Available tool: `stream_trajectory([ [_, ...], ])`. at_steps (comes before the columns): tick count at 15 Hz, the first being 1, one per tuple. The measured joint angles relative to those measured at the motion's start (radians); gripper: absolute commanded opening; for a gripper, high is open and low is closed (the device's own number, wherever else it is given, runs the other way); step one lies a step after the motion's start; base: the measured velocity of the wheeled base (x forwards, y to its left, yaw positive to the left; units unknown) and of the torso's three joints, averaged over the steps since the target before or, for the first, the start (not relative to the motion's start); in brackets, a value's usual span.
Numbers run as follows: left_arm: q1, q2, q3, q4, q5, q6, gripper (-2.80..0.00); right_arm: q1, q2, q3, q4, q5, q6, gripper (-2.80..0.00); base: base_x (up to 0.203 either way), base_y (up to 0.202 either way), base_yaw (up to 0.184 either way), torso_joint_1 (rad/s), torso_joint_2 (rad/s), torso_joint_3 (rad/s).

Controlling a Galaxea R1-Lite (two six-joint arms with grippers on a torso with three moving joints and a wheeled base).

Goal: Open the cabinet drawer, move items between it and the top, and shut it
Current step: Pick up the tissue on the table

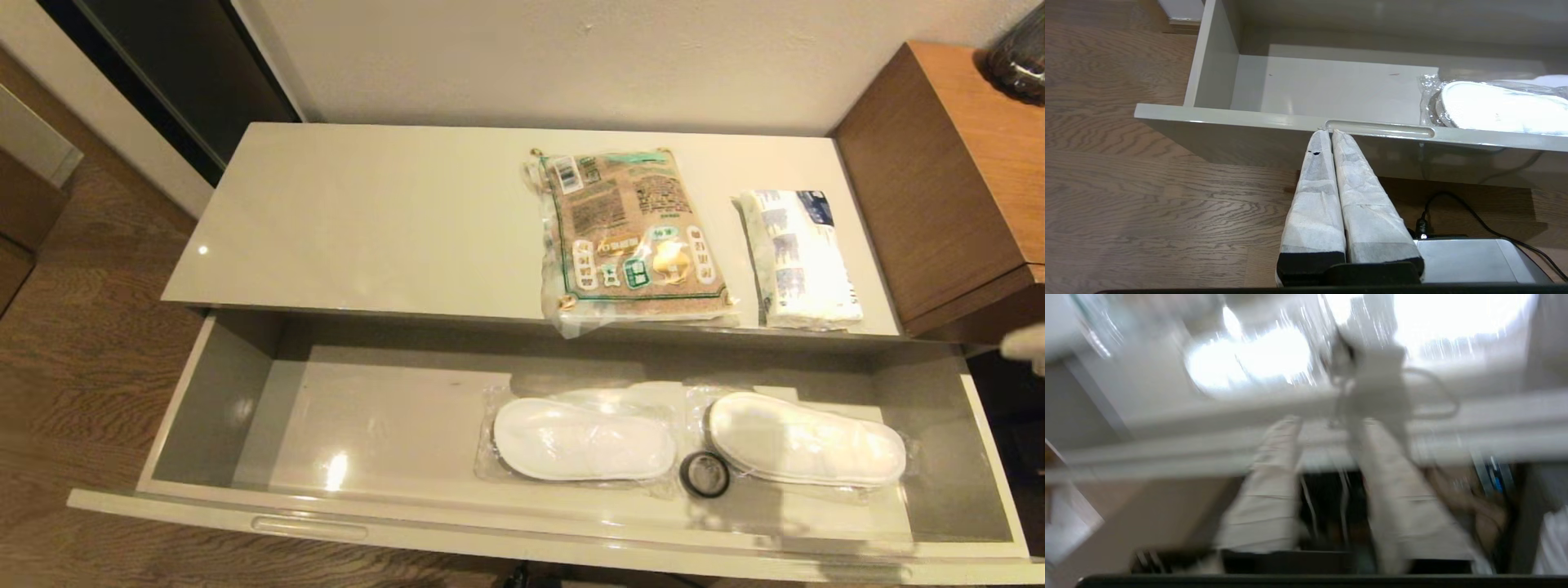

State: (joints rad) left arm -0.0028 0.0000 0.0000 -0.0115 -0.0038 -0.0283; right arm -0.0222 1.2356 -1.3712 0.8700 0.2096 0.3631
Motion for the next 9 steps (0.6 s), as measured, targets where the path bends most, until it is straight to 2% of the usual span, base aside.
stream_trajectory([
  [2,-0.001,0.000,0.000,0.000,0.000,0.000,-2.80,0.021,0.142,-0.179,-0.027,-0.014,0.023,0.00,0.000,0.000,0.000,0.000,0.00,0.000],
  [4,-0.001,0.000,0.000,0.000,0.001,0.000,-2.80,0.045,0.264,-0.303,-0.046,-0.061,0.035,0.00,0.000,0.000,0.000,0.000,0.00,0.000],
  [7,-0.001,0.000,0.000,0.000,0.000,0.000,-2.80,0.081,0.401,-0.408,-0.043,-0.191,0.021,0.00,0.000,0.000,0.000,0.000,0.00,0.000],
  [9,-0.001,0.000,0.000,0.000,0.001,0.000,-2.80,0.102,0.469,-0.438,-0.043,-0.262,-0.036,0.00,0.000,0.000,0.000,0.000,0.00,0.000],
])
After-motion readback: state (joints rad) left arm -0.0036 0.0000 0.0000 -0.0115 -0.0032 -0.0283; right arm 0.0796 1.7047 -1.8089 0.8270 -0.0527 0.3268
